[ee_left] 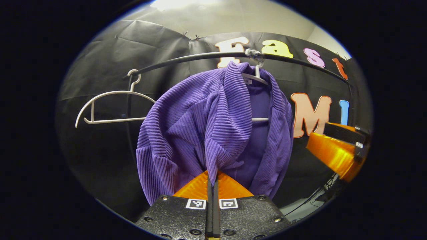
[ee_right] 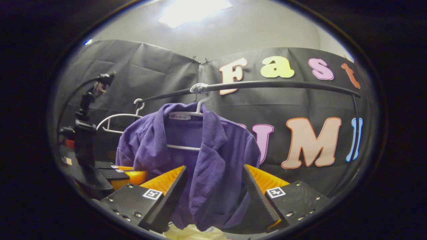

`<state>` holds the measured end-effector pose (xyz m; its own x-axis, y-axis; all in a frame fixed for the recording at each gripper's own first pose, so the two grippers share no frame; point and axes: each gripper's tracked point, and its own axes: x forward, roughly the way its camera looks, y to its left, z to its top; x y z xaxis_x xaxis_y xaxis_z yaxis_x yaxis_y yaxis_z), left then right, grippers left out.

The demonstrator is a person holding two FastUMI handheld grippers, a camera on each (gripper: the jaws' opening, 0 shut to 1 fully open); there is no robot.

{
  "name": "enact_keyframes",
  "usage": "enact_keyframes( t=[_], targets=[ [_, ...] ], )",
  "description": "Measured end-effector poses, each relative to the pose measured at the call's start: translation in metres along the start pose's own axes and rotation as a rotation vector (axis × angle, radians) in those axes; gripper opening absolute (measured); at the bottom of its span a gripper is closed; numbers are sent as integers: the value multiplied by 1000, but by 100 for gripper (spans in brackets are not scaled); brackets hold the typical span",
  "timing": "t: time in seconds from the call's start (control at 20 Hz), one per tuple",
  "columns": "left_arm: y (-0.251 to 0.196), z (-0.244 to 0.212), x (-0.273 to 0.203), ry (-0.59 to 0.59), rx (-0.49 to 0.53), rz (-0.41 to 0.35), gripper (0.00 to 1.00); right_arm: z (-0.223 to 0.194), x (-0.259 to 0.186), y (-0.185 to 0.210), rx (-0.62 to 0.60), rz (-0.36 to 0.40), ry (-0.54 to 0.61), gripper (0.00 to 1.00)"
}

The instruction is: Grasp the clothes on the hanger with both hands and then place them into the laundry hamper below.

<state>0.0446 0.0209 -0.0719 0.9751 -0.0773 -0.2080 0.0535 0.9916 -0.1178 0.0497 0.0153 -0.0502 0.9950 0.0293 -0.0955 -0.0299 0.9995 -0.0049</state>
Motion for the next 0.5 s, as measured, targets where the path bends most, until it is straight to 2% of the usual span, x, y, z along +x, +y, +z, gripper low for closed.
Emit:
enact_keyframes(
  t=[0.15, 0.5],
  targets=[
    [2, 11, -12, -20, -16, -18, 0, -9, 18, 6, 16, 11, 20, 98],
    [18, 47, -36, -76, -19, 2, 0, -28, 60, 22, 50, 28, 27, 98]
  ],
)
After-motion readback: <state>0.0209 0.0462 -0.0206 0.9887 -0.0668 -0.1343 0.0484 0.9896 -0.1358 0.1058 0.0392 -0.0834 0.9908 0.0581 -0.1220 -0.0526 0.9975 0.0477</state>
